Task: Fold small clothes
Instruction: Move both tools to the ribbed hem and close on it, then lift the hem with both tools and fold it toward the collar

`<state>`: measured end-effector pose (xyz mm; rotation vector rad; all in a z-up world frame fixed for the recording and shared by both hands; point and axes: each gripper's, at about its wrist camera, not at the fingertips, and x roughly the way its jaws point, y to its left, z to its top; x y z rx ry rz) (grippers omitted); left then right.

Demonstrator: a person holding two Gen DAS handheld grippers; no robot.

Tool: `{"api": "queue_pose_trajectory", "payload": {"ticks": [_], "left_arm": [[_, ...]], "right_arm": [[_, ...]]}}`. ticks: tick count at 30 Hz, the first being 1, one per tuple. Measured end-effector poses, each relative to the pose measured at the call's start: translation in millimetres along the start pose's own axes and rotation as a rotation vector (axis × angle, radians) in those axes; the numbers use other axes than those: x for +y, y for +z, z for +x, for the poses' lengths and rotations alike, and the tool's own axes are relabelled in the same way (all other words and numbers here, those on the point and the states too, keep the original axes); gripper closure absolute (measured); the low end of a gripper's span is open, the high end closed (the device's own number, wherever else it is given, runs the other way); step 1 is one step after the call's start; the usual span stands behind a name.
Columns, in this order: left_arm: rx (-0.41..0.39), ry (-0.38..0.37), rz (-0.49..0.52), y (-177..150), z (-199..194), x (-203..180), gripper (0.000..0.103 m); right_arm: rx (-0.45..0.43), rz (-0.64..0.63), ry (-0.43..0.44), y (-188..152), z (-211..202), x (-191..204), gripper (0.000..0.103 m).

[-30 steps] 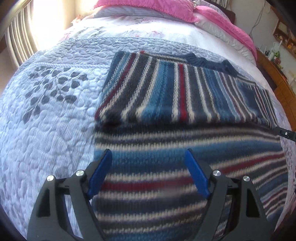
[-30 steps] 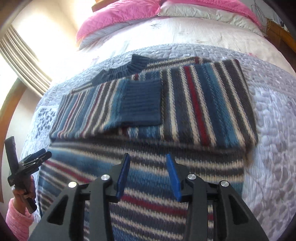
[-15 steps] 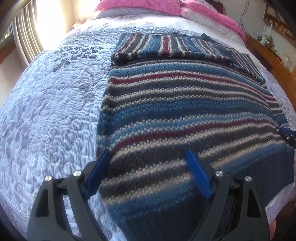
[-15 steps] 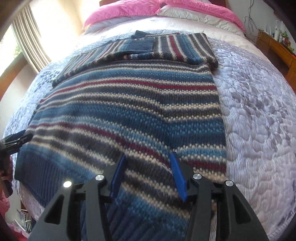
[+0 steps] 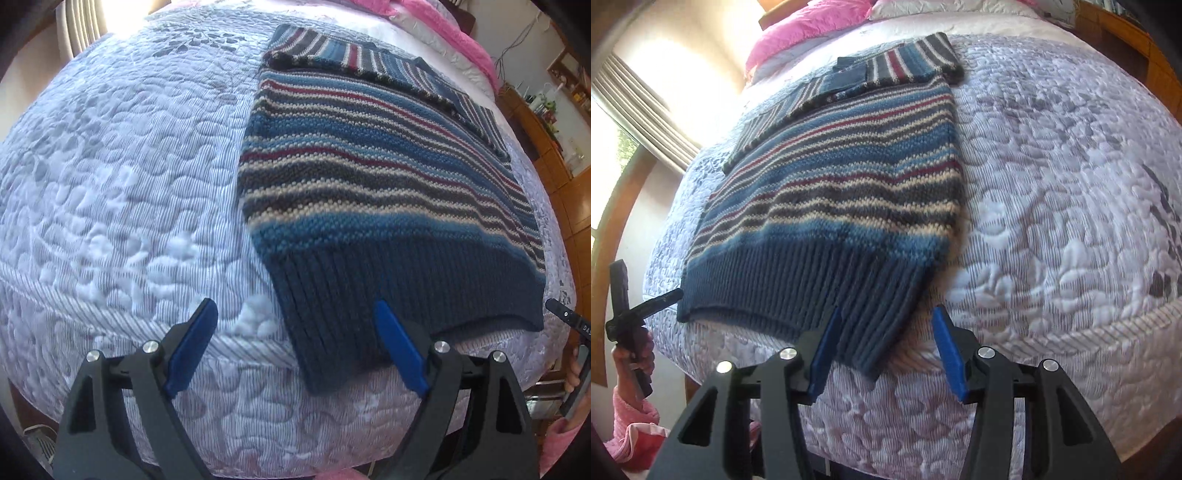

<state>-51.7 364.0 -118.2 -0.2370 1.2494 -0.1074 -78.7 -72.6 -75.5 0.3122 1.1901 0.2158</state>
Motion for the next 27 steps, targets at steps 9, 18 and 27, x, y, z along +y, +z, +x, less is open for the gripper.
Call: {"api": "queue_pose_trajectory", "payload": {"ticks": [9, 18, 27], "left_arm": [[0.005, -0.032, -0.029, -5.7, 14.6, -2.7, 0.016], [0.020, -0.120, -0.093, -6.7, 13.8, -1.5, 0.033], [0.014, -0.125, -0.114, -8.5, 6.6, -1.2, 0.083]], "right_arm": [[0.026, 0.027, 0.023, -7.6, 22.9, -0.9, 0.052], [0.035, 0.064, 0.111, -9.1, 33.9, -1.4, 0.086], [0.035, 0.079, 0.158, -11.0, 30.0, -4.2, 0.093]]}}
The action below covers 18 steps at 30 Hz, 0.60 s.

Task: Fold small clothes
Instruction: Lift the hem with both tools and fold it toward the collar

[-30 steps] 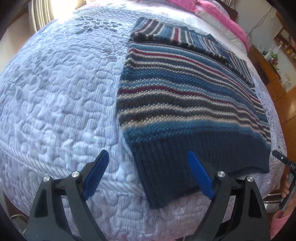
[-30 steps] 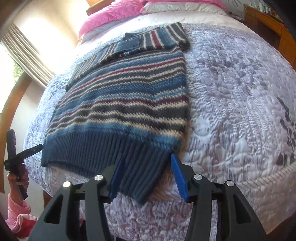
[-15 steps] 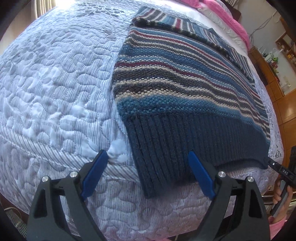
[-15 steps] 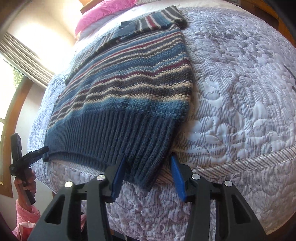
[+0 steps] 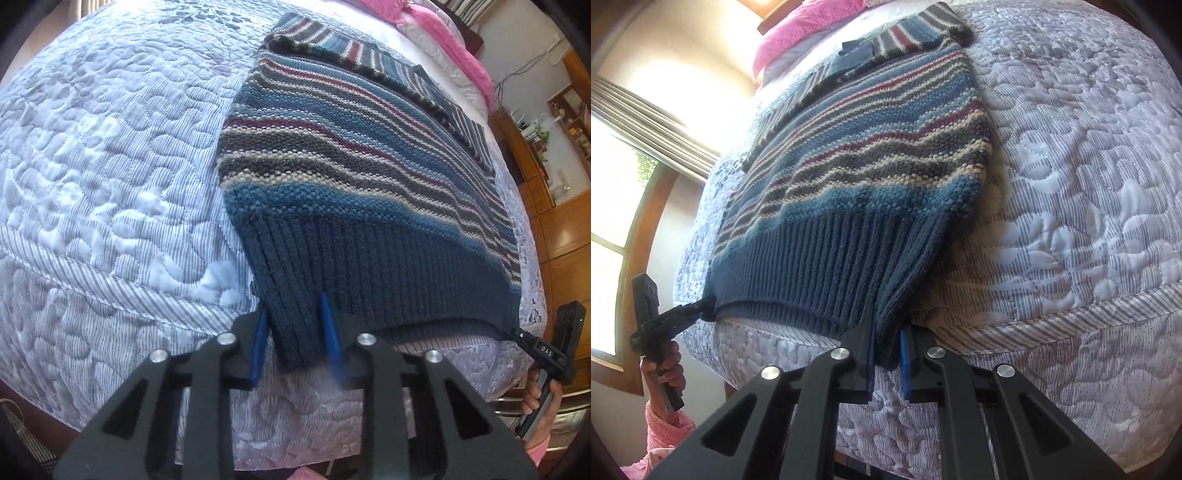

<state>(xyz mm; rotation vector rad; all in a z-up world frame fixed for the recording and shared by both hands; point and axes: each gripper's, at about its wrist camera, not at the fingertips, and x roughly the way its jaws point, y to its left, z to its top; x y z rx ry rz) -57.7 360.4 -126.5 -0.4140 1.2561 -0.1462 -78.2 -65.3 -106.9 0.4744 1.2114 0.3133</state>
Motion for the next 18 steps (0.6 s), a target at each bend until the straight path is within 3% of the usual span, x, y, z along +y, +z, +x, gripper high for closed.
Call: {"api": "queue_pose_trajectory", "payload": {"ticks": [1, 11, 18], "left_arm": [[0.002, -0.028, -0.013, 1.5, -1.9, 0.6, 0.094], [-0.118, -0.140, 0.017, 30.3, -47.0, -24.1, 0.094], [-0.193, -0.157, -0.007, 80.9, -48.8, -28.3, 0.094]], "right_arm": [[-0.002, 0.001, 0.014, 1.0, -2.6, -0.1, 0.093], [-0.044, 0.064, 0.258, 35.4, -39.1, -0.2, 0.094], [-0.083, 0.076, 0.241, 95.7, -50.9, 5.0, 0.094]]}}
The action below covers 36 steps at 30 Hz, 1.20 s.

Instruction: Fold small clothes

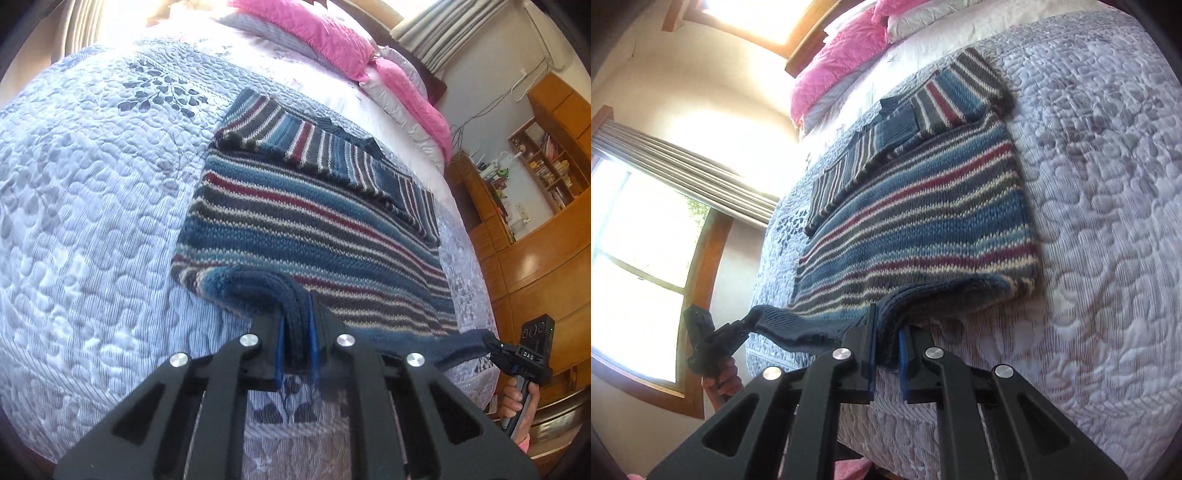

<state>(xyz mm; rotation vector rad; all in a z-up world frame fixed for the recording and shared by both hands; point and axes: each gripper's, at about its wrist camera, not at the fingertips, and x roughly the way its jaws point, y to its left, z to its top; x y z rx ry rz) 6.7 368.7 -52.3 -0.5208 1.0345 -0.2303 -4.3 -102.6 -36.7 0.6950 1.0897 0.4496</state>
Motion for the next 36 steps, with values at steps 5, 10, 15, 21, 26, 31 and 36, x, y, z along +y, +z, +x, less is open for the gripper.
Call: {"api": "queue_pose_trajectory", "payload": {"ticks": [5, 10, 15, 21, 26, 31, 36], "left_arm": [[0.011, -0.014, -0.063, 33.5, 32.9, 11.2, 0.094], [0.056, 0.009, -0.093, 58.4, 73.8, 21.9, 0.094], [0.128, 0.043, -0.128, 73.0, 117.2, 34.9, 0.089], [0.185, -0.039, -0.190, 83.6, 120.7, 46.5, 0.081], [0.132, -0.027, -0.235, 87.2, 97.7, 55.7, 0.042], [0.110, 0.013, -0.167, 90.4, 84.3, 51.9, 0.040], [0.125, 0.039, -0.002, 93.2, 89.1, 29.2, 0.039]], "right_arm": [[0.021, 0.037, -0.016, 43.9, 20.7, -4.2, 0.094], [0.058, 0.065, -0.066, 82.9, 54.5, -15.3, 0.094], [0.104, 0.096, -0.122, 103.8, 87.8, -36.3, 0.094], [0.130, 0.130, -0.072, 111.9, 92.6, -56.0, 0.089], [0.093, 0.188, -0.001, 110.4, 72.5, -66.8, 0.060], [0.041, 0.173, -0.055, 117.2, 46.8, -75.0, 0.052], [0.081, -0.023, -0.154, 124.6, 49.9, -45.7, 0.052]]}}
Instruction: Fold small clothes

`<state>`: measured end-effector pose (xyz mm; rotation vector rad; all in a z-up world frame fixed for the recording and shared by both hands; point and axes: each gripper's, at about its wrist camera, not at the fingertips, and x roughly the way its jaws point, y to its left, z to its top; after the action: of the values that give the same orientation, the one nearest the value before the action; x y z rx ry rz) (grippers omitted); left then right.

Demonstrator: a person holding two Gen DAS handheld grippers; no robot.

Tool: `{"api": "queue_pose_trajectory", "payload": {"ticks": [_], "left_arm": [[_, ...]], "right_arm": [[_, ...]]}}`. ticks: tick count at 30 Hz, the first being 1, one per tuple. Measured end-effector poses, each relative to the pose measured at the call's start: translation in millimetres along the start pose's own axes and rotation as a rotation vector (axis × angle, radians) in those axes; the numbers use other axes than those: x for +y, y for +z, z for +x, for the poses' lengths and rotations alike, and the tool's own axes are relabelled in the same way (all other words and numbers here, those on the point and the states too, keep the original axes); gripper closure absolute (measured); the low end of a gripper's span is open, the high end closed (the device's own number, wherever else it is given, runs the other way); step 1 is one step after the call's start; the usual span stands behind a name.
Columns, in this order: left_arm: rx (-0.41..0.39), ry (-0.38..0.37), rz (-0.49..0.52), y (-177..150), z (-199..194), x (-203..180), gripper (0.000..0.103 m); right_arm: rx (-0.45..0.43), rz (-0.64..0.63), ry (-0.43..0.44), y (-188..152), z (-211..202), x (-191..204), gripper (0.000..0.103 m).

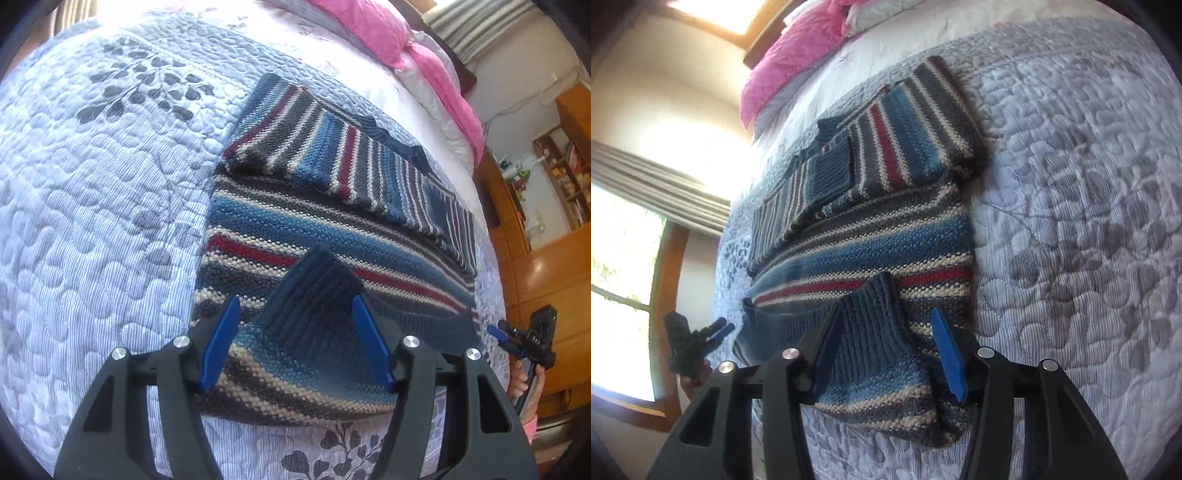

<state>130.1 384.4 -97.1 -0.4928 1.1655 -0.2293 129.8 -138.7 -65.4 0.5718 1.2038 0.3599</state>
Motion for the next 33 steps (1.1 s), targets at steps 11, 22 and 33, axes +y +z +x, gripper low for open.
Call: {"api": "queue_pose_trajectory", "payload": {"ticks": [11, 22, 33], "left_arm": [[0.140, 0.116, 0.252, 18.6, 63.6, -24.7, 0.038], [0.110, 0.096, 0.286, 5.1, 56.6, -31.4, 0.079], [0.097, 0.116, 0.275, 2.8, 64.7, -33.7, 0.074]], "right_arm": [[0.062, -0.224, -0.059, 7.3, 33.3, 43.8, 0.044], [0.137, -0.358, -0.207, 15.8, 74.1, 43.2, 0.034], [0.147, -0.499, -0.263, -6.8, 85.5, 59.7, 0.062]]}}
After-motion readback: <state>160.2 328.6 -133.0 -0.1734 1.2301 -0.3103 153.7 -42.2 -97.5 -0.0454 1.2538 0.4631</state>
